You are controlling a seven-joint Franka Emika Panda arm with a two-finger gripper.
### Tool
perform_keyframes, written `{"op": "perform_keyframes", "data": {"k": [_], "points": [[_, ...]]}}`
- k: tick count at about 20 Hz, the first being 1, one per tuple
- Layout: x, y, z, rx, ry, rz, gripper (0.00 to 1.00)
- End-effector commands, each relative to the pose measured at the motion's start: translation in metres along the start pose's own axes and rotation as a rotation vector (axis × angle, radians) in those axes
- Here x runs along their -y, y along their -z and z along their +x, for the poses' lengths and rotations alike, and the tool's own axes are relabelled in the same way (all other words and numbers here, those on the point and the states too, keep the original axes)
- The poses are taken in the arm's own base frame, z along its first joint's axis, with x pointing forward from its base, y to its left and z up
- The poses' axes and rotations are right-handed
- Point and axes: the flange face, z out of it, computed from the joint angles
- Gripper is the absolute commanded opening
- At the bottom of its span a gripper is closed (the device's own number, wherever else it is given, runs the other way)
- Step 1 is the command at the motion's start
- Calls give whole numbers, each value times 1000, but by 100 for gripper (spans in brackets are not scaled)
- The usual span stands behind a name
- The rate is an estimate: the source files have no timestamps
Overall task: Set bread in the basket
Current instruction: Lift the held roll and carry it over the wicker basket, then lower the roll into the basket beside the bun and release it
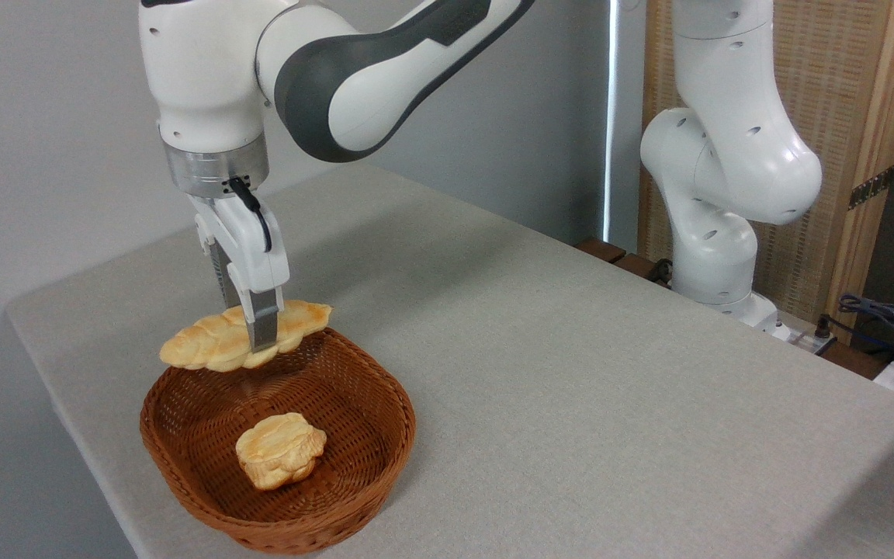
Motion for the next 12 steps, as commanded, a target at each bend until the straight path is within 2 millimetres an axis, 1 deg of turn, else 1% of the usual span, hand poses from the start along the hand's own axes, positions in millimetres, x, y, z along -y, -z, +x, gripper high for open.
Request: {"op": "perform_keyframes", "data": {"k": [1,3,4,6,12], "points": [[1,8,3,-20,17,3,93],[5,11,0,-21,16,8,98],[7,13,-1,-25,14,12,100],[9,22,1,-37,11,25,100],[10,23,0,-40,13,25,100]]}}
